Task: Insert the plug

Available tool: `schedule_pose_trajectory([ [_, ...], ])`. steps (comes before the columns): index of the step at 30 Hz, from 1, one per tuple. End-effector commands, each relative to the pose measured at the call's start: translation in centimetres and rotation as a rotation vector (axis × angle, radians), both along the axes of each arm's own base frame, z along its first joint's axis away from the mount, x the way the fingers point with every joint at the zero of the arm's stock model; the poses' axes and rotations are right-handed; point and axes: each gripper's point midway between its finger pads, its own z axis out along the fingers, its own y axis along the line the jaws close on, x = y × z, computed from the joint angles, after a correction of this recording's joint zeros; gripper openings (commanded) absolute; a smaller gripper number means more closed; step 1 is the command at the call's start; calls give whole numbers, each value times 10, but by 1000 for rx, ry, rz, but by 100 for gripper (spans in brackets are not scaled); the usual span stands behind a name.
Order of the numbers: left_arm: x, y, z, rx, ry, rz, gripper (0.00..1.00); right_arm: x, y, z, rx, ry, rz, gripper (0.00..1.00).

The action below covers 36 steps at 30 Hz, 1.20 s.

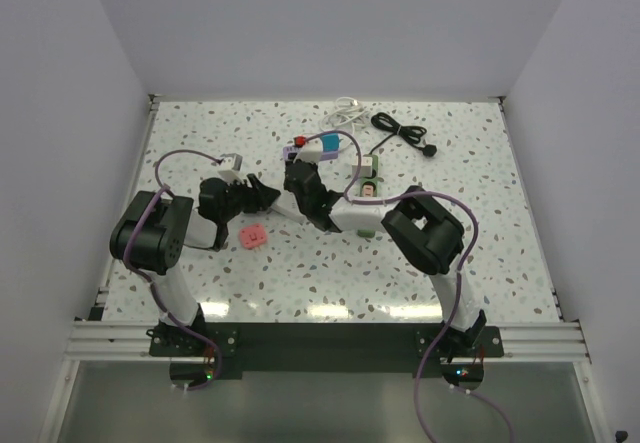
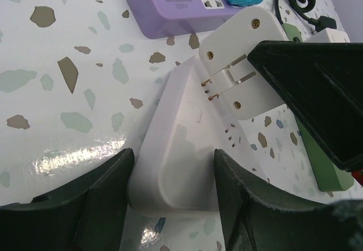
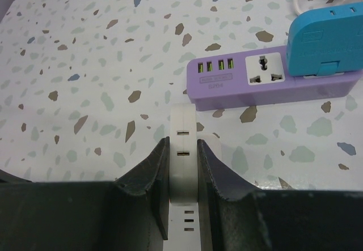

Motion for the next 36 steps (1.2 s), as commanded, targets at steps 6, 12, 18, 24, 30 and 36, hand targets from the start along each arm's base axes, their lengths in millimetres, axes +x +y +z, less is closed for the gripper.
schedule_pose_trajectory([
  [6,9,-2,9,47,-68,-33,60,-55,-31,-111,-301,250,48,0],
  [12,8,-1,9,40,-66,-33,59,-56,-46,-109,-337,248,6,0],
  [18,8,-1,8,38,-65,-34,57,-52,-56,-107,-349,247,-27,0],
  [24,8,-1,7,40,-56,-33,56,-49,-62,-110,-359,267,-29,0],
  [30,8,-2,5,39,-51,-37,55,-39,-65,-108,-374,286,-35,0],
  [36,10,-1,5,41,-48,-33,54,-36,-69,-116,-401,319,-35,0],
])
